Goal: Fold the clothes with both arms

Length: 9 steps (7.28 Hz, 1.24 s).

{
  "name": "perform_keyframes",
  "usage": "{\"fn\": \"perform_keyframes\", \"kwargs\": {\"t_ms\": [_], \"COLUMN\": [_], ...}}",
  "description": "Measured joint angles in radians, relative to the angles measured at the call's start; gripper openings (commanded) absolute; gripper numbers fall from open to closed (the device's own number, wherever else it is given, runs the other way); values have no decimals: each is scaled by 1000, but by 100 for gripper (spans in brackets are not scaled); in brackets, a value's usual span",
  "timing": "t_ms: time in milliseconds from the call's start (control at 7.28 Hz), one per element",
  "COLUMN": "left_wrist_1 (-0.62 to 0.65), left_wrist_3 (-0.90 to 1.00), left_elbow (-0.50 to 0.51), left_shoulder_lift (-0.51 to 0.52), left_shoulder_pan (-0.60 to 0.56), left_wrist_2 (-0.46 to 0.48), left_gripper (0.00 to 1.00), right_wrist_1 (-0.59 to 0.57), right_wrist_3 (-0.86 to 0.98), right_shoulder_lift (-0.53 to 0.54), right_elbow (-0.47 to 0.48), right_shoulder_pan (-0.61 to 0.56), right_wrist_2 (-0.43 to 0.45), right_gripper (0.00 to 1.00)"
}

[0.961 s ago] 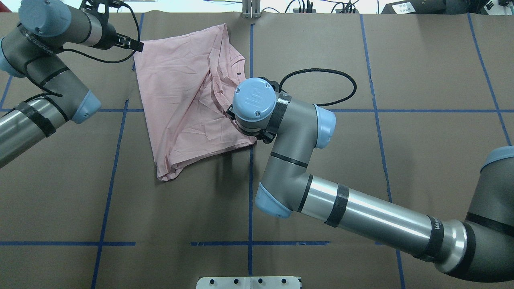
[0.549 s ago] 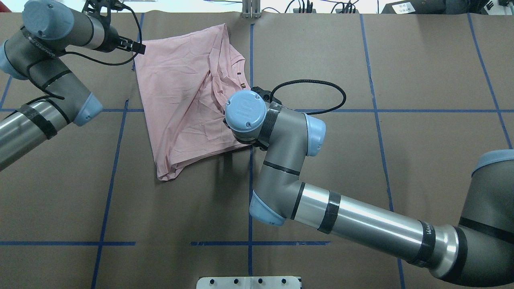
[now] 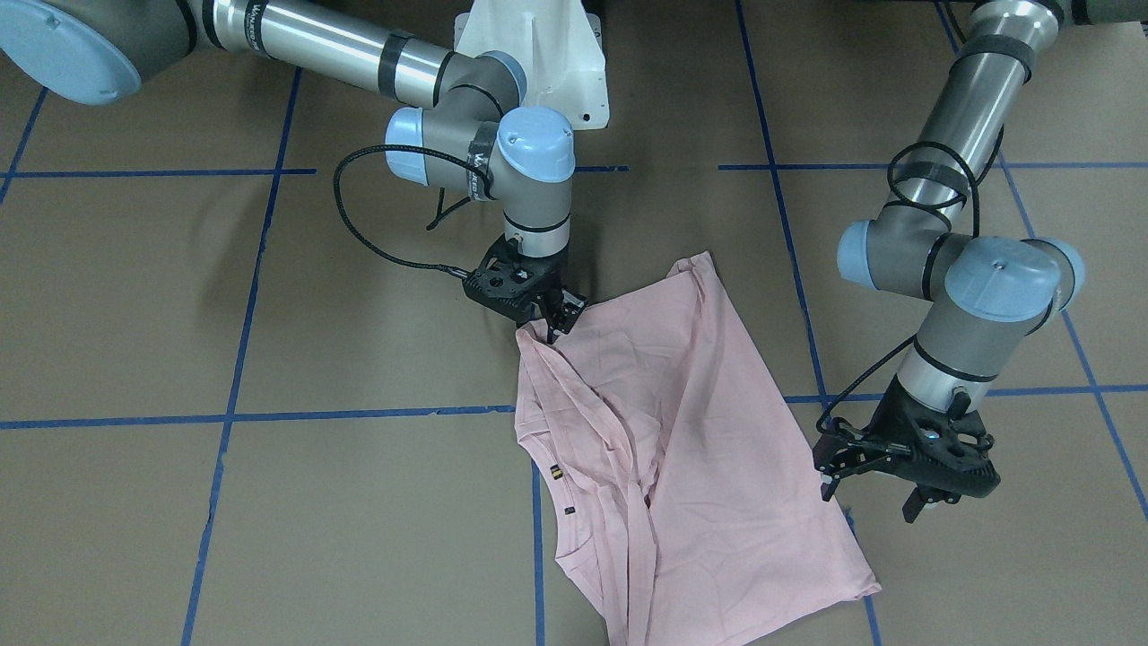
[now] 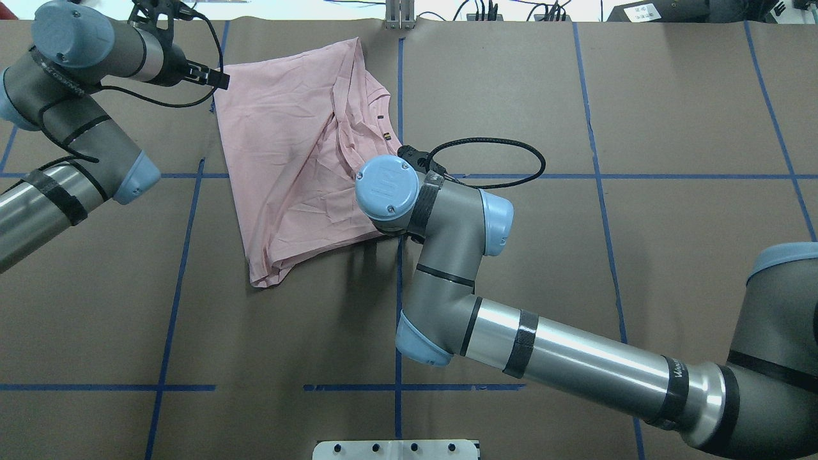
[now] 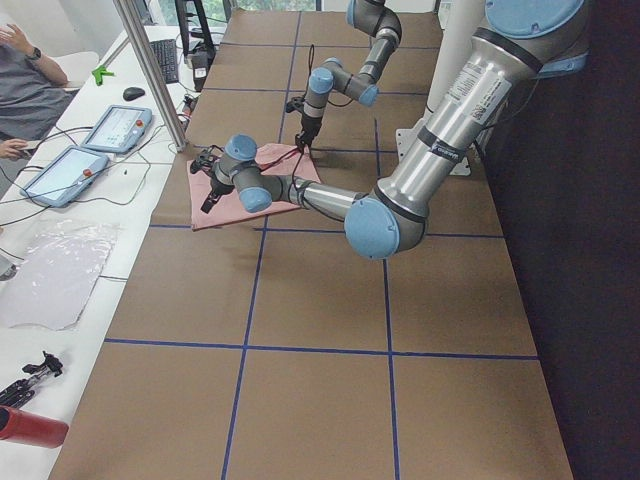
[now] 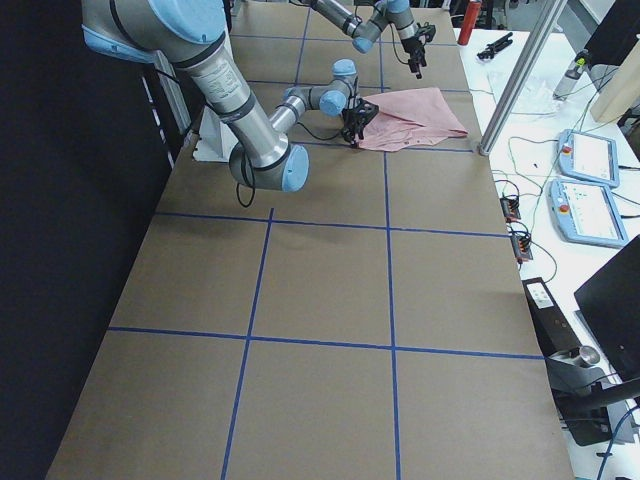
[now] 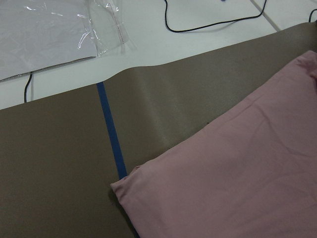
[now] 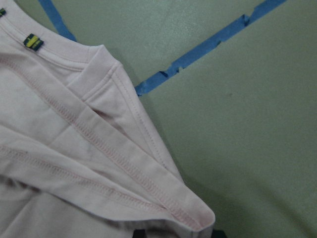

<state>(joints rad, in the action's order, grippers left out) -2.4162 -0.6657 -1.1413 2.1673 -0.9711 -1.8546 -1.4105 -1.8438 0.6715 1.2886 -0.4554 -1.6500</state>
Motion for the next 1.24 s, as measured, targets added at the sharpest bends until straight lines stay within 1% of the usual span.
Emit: {"fn": "perform_keyframes", "kwargs": {"t_ms": [137,275,412,961,1236], "left_wrist_1": [0,0,0,0,1], "left_wrist_3": [0,0,-1,-2,-8], "left_elbow": [-5,-8,-9,-11,-18], "left_shoulder_lift": [-4,-7,-8,-10,-9], "left_shoulder_pan": [0,0,0,0,0], "left_wrist_2": [0,0,0,0,-1], "left_gripper": [100,100,100,100,100], "right_wrist_1": [0,0,0,1,0], "right_wrist_3": [0,0,-2,-15,-7], "right_shoulder_lift": [0,0,0,-1,10], "right_elbow": [-2,-3,-4,-1,35], "right_shoulder_pan": [2,3,6,10,3], "right_wrist_2": [3,6,12,26,25], "right_gripper": [38,5,0,0,0]}}
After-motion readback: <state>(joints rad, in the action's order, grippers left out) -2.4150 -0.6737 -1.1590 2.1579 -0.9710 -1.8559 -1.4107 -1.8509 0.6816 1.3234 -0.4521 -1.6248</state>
